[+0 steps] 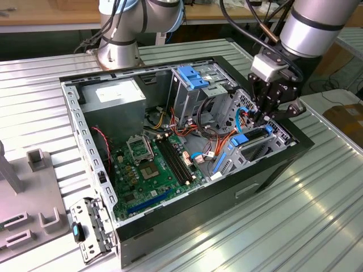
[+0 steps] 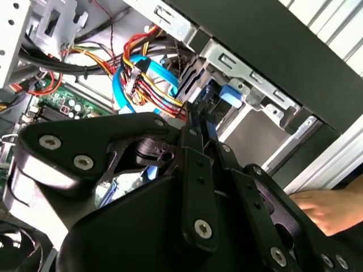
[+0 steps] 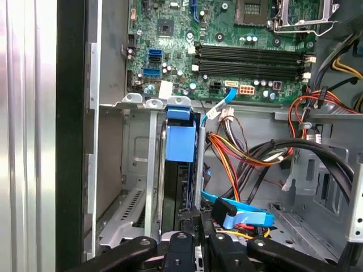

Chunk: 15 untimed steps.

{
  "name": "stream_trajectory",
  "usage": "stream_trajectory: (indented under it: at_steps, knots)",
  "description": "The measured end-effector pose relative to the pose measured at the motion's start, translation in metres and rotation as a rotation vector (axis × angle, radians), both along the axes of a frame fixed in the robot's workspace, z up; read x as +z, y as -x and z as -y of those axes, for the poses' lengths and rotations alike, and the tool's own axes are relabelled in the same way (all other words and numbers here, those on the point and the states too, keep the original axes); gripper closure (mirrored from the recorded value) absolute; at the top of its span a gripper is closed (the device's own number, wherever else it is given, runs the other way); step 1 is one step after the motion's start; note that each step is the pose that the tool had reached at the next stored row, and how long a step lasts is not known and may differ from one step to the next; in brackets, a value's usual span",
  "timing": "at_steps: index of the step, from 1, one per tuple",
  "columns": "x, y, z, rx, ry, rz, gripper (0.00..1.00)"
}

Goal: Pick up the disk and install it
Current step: 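Insert the first disk wire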

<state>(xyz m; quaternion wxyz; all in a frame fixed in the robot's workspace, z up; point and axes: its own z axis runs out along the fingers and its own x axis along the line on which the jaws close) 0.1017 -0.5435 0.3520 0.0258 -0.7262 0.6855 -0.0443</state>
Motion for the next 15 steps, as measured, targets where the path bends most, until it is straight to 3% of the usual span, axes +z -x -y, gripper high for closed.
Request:
stream_trajectory:
  at_steps: [6,8,9,13,15]
  knots:
    - [-0.0021,0.0001,0.0067,-0.019,-0.0045,-0.0001,0.84]
    - [-0.0032,0.0,0.0106,-0.02,-0.0344,-0.0003,0.84]
    - [-0.0033,0.0001,0.0129,-0.02,-0.04,-0.0003,0.84]
    - [-0.0033,0.0,0.0136,-0.013,-0.0401,-0.0001,0.84]
    - [-0.0034,0.0,0.0136,-0.008,-0.04,0.0063,0.84]
